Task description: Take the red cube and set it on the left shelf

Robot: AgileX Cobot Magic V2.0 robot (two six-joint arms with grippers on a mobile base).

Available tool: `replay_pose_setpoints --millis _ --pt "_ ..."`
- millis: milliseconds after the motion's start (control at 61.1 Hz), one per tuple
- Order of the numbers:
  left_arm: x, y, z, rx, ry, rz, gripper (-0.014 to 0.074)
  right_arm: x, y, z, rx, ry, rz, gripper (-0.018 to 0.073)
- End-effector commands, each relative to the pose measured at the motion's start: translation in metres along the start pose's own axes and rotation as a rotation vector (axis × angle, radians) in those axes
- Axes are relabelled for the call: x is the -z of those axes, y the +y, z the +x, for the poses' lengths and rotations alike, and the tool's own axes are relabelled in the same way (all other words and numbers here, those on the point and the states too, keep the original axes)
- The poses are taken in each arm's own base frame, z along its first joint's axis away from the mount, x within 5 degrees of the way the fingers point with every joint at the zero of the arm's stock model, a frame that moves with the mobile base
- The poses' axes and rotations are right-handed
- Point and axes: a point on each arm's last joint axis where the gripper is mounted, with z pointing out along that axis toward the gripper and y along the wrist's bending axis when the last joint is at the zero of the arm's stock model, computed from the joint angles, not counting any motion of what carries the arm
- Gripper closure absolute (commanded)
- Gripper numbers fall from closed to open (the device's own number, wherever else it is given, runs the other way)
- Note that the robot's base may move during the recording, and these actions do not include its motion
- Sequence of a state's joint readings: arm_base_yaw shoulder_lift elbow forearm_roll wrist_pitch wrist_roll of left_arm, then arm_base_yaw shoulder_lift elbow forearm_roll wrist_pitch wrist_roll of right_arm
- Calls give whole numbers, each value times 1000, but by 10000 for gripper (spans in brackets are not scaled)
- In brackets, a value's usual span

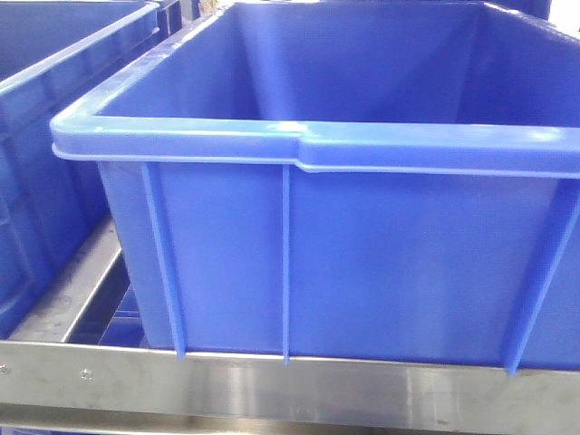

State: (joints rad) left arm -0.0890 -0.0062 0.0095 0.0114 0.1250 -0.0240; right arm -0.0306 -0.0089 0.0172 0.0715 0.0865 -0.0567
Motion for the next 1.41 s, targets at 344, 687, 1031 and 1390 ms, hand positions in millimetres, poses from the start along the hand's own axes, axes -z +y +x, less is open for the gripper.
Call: replay_pose_setpoints --millis 344,687,1031,1390 --pt "0 0 -1 6 -79 8 495 4 -4 -18 -17 -193 61 512" --pt "0 0 -1 6 -79 8 495 4 -4 -17 -17 -182 61 512" --pt "0 0 -1 6 -79 8 495 4 -4 -17 -17 -181 60 512" --pt "0 0 -1 6 -79 8 495 4 -4 -17 -17 -181 60 512"
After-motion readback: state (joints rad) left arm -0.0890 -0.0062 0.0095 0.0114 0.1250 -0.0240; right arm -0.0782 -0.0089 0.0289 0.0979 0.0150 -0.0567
